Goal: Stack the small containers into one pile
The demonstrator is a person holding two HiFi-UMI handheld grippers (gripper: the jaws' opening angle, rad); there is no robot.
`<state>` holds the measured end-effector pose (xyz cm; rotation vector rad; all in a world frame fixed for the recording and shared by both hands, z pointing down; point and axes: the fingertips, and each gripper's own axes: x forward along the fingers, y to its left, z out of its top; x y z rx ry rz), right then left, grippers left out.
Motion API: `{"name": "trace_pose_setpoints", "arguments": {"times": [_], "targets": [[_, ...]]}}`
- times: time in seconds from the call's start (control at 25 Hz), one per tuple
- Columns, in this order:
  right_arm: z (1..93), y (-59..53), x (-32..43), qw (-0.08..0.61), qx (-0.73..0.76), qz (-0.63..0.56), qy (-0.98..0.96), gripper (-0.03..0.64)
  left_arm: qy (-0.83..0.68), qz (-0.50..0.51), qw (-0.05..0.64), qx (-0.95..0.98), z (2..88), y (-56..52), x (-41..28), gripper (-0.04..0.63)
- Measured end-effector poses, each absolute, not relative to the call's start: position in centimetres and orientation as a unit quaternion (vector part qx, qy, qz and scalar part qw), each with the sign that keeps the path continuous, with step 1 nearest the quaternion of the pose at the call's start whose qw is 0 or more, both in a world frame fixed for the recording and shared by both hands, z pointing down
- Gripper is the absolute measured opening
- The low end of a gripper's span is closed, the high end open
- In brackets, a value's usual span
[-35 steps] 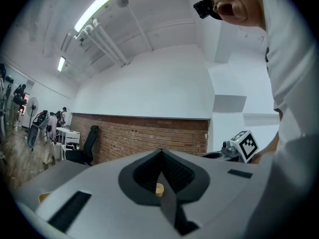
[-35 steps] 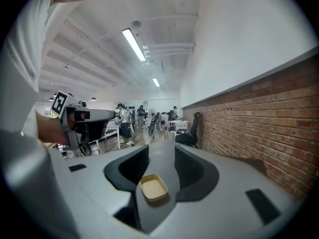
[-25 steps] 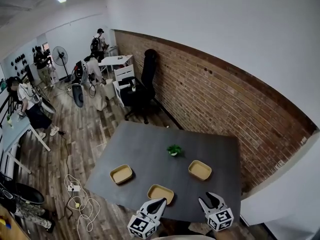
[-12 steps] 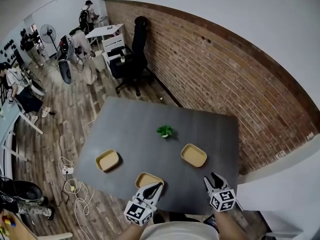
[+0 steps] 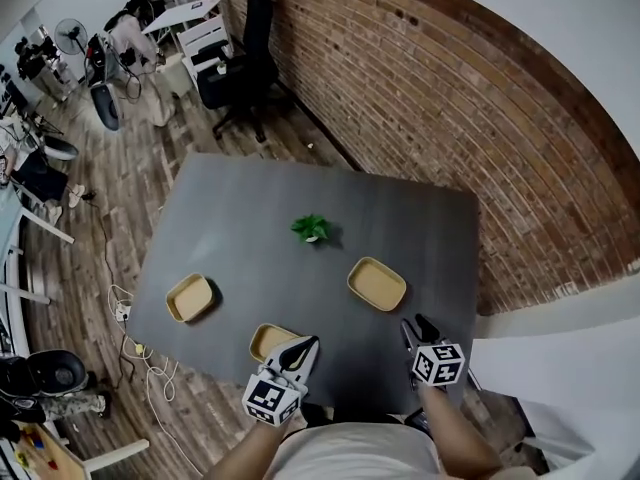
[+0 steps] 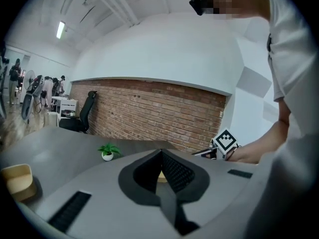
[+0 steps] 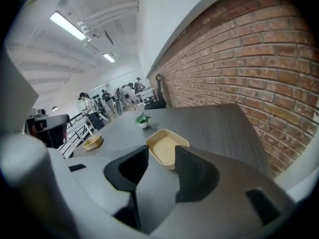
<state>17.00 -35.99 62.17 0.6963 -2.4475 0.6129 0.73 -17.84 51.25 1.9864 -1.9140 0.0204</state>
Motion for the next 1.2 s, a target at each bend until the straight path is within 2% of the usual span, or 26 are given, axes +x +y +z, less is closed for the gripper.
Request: {"name": "trace_pose_setpoints", "arguments": {"times": [0.36, 0.96, 1.2], "targets": [[67.7, -38.5, 15.3, 0.286, 0.257, 0.306, -0.871, 0.17, -0.681, 0.028, 0.234, 0.694, 55.5, -20.1, 0.3, 0.011], [73.3, -41.1, 13.4, 0.299, 0.285, 0.417, -0.81, 0.162, -0.669, 0.052, 0.266, 0.692, 59.9, -24.3, 0.1, 0.011], [74.5, -41.0, 12.6, 0.285, 0.285, 0.474, -0.783, 0.119, -0.669, 0.049, 0.271, 0.69, 60.3, -24.8, -0.1, 0.011]]}}
